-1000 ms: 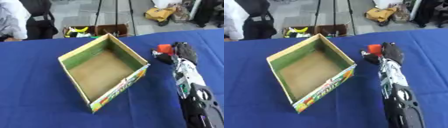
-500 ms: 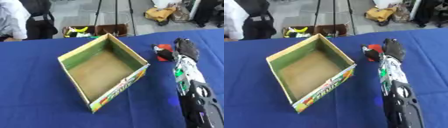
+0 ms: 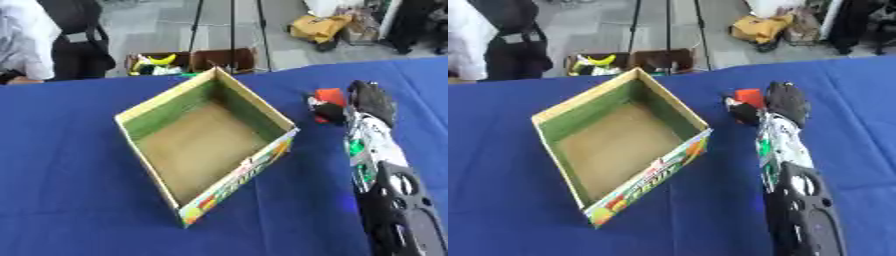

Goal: Pick up objects on the table and place them in the box.

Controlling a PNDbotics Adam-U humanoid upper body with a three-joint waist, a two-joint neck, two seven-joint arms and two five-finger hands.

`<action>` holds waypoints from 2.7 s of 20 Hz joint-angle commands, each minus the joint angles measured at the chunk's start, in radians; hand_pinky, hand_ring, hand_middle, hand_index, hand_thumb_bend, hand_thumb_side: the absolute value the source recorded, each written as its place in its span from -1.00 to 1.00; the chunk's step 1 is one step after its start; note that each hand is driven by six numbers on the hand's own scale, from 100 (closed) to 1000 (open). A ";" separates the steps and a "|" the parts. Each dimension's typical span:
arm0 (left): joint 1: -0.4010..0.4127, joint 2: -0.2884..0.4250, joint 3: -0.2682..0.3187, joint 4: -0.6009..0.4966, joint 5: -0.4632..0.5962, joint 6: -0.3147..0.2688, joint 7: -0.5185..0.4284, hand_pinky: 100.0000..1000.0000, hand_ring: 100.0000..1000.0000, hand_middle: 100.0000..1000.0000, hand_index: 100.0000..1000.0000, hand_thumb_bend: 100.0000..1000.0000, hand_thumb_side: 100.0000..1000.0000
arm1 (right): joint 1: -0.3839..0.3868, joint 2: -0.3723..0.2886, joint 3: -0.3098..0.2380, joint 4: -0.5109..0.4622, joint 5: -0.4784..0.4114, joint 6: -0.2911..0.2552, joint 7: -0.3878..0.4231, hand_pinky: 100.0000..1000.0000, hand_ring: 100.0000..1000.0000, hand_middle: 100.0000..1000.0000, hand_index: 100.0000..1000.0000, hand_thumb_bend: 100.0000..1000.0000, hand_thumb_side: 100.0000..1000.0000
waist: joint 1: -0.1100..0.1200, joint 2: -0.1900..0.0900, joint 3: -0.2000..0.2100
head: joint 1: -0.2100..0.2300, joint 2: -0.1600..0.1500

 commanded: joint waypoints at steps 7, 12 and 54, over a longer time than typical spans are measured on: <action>-0.001 0.011 -0.003 -0.020 -0.004 -0.001 -0.005 -0.25 0.06 0.23 0.81 -0.06 0.84 | -0.012 0.000 -0.007 -0.010 -0.003 0.008 -0.003 -0.24 0.02 -0.10 0.49 0.10 0.42 | 0.001 -0.016 -0.002 | -0.004 -0.010; -0.001 0.011 -0.003 -0.020 -0.004 -0.001 -0.005 -0.25 0.06 0.23 0.81 -0.06 0.84 | -0.012 0.002 -0.003 -0.014 -0.039 0.005 -0.020 -0.38 -0.09 -0.21 0.40 0.02 0.19 | 0.002 -0.015 -0.002 | -0.004 -0.010; -0.003 0.021 -0.003 -0.020 -0.002 0.010 -0.006 -0.26 0.07 0.24 0.81 -0.10 0.81 | -0.031 0.013 0.041 -0.123 -0.328 0.005 -0.041 -0.80 -0.30 -0.42 -0.13 -0.69 -0.77 | 0.001 -0.030 -0.016 | -0.010 -0.011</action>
